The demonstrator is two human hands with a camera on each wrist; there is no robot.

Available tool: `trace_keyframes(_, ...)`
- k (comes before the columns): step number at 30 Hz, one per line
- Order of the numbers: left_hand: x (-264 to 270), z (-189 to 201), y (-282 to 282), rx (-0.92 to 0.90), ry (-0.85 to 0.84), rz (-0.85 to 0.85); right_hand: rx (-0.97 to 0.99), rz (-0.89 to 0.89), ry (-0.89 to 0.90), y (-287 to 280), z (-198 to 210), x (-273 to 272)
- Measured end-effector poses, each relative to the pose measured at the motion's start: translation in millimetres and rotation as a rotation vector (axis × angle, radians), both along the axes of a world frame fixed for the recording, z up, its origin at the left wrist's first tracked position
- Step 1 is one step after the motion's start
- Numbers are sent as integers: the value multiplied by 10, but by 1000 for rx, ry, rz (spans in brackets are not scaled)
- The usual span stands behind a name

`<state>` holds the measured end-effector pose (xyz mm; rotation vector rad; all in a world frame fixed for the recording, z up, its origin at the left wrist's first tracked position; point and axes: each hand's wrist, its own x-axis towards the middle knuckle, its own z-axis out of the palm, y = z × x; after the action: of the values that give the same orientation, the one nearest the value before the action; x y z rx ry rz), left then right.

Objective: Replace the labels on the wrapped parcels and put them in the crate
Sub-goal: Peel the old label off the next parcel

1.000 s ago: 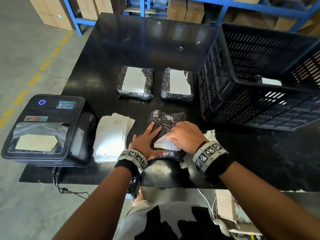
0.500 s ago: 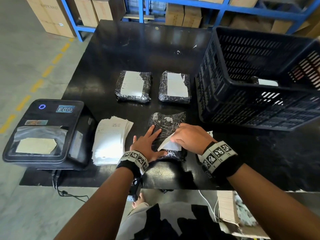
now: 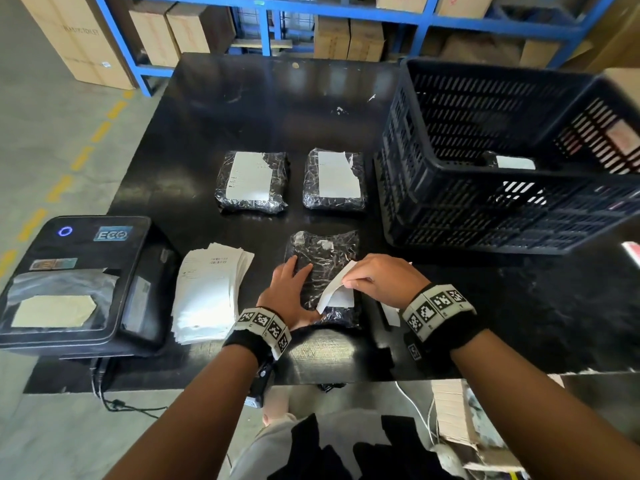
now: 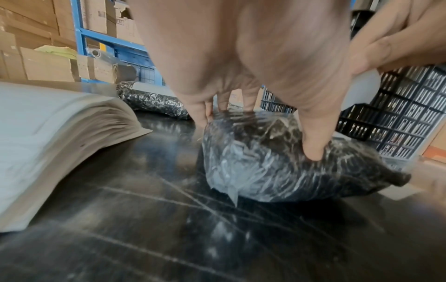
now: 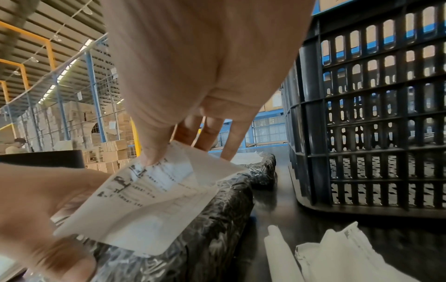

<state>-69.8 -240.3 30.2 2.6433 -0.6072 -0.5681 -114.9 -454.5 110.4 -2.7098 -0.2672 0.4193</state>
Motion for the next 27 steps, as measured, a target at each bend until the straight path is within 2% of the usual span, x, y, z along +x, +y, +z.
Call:
trace_keyframes(9, -13, -29, -107, -102, 51, 20, 77, -68, 16, 4, -130, 47)
trace_keyframes(13, 41, -60, -77, -149, 20, 37, 105, -77, 11, -9, -160, 22)
trace_keyframes(20, 66, 35, -93, 25, -24, -37, 123, -85, 10, -78, -235, -54)
trace_keyframes(27, 50, 73, -135, 93, -5, -29, -23, 14, -86, -109, -153, -52)
